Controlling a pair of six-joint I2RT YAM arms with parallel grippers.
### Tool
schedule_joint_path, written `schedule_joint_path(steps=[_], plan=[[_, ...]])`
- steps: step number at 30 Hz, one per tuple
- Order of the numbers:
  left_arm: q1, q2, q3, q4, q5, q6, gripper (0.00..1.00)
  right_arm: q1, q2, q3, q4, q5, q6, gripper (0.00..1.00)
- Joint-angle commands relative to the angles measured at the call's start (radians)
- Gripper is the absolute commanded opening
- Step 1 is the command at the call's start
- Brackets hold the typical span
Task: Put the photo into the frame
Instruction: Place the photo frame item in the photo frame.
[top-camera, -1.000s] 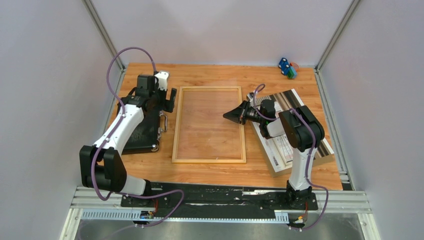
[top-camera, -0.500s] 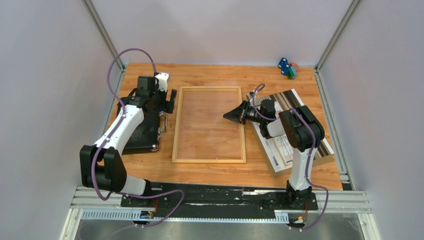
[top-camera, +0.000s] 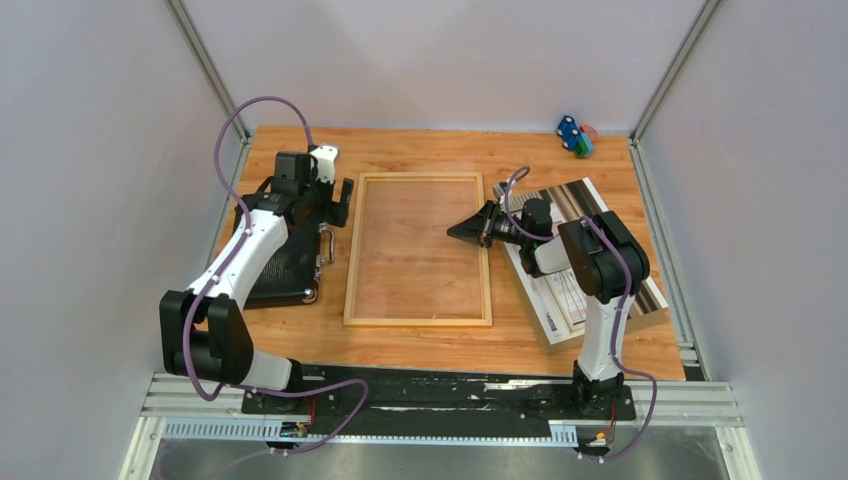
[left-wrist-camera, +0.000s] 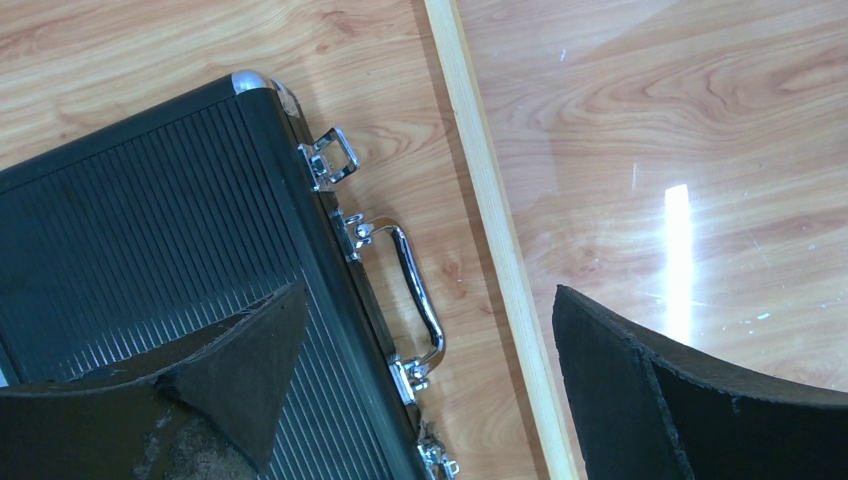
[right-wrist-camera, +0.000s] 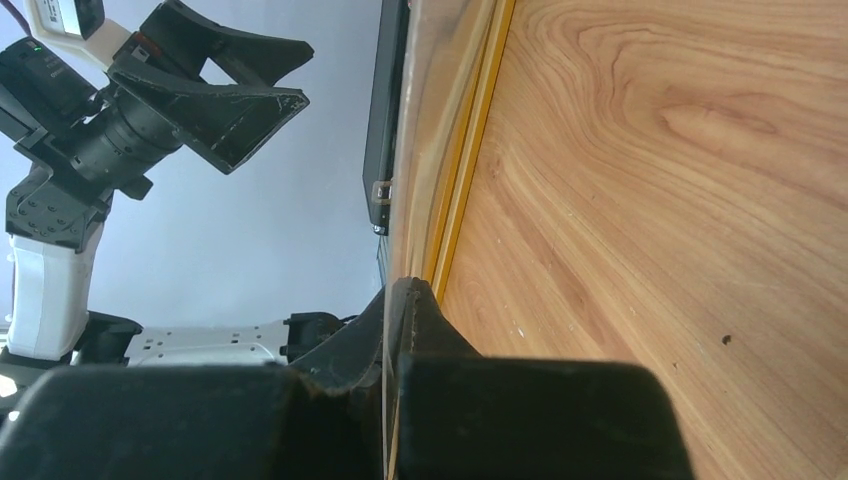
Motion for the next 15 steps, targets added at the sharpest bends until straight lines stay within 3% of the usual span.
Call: schedule_joint_path(steps=[1, 15], plan=[[0.004, -0.036, 0.0, 0.032, 0.002, 0.014, 1.0, -0.005, 0.008, 0.032, 0.073, -0.016, -0.041, 0.0], [0.004, -0.034, -0.004, 0.036, 0.009, 0.014, 1.0, -0.005, 0.006, 0.065, 0.032, -0.023, -0.101, 0.0]])
